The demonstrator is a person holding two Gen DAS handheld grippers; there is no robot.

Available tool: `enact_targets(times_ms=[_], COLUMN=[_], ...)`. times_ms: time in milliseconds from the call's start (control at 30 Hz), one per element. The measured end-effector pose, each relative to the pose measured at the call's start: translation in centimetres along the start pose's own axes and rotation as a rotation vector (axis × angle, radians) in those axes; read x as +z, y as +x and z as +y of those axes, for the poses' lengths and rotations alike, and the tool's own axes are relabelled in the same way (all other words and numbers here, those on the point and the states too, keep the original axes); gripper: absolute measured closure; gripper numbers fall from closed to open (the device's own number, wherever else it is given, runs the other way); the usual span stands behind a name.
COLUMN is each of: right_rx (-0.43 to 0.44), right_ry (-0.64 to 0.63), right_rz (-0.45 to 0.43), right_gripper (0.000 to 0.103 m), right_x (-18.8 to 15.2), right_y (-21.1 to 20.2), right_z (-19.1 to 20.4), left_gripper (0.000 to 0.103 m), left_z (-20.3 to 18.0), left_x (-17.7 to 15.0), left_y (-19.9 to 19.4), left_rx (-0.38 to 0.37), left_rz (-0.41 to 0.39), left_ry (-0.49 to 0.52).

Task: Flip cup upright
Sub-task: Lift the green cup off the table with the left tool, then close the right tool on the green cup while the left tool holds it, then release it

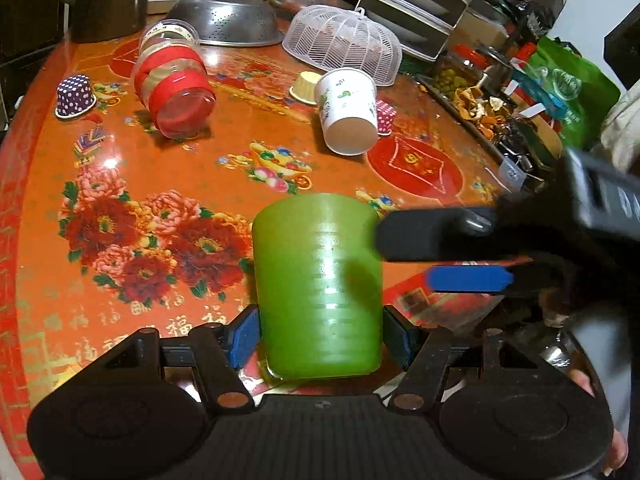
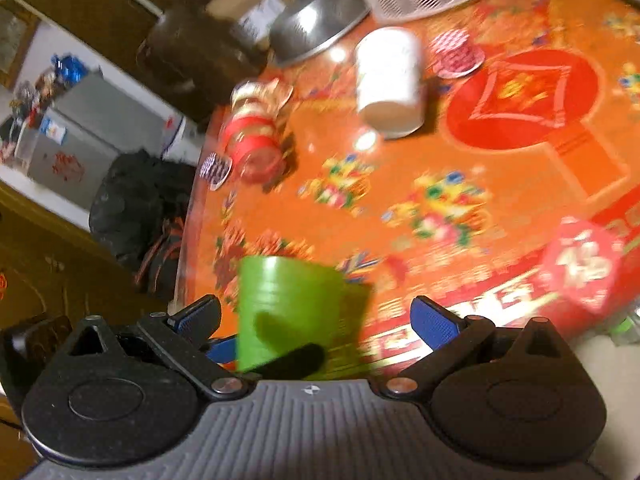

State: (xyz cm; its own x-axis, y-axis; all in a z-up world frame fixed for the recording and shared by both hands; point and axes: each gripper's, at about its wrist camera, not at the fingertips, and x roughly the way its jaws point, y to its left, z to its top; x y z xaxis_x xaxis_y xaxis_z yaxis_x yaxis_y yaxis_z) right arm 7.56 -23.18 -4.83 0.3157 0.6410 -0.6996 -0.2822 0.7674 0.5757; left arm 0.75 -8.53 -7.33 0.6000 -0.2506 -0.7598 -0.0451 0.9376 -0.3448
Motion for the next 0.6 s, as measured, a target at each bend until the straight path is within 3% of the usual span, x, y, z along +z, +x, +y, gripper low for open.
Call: enact_targets(times_ms=[333, 600], right_rx=[-0.075, -0.108], right_ry=[-0.029, -0.075], right_rz=[0.105, 0.118], right_gripper=[0.002, 0.016], right_x=[0.7, 1.1], right_y=[3.9, 4.6], right_z=[2.6, 3.3], left_gripper=[0.035, 0.035], left_z=[2.3, 3.4], left_x=[-0.7, -0.7], left_y=[-0.1, -0.1], left_rx=[-0.116, -0.169], left_rz=[-0.007, 0.001], left_ry=[-0.087, -0.105])
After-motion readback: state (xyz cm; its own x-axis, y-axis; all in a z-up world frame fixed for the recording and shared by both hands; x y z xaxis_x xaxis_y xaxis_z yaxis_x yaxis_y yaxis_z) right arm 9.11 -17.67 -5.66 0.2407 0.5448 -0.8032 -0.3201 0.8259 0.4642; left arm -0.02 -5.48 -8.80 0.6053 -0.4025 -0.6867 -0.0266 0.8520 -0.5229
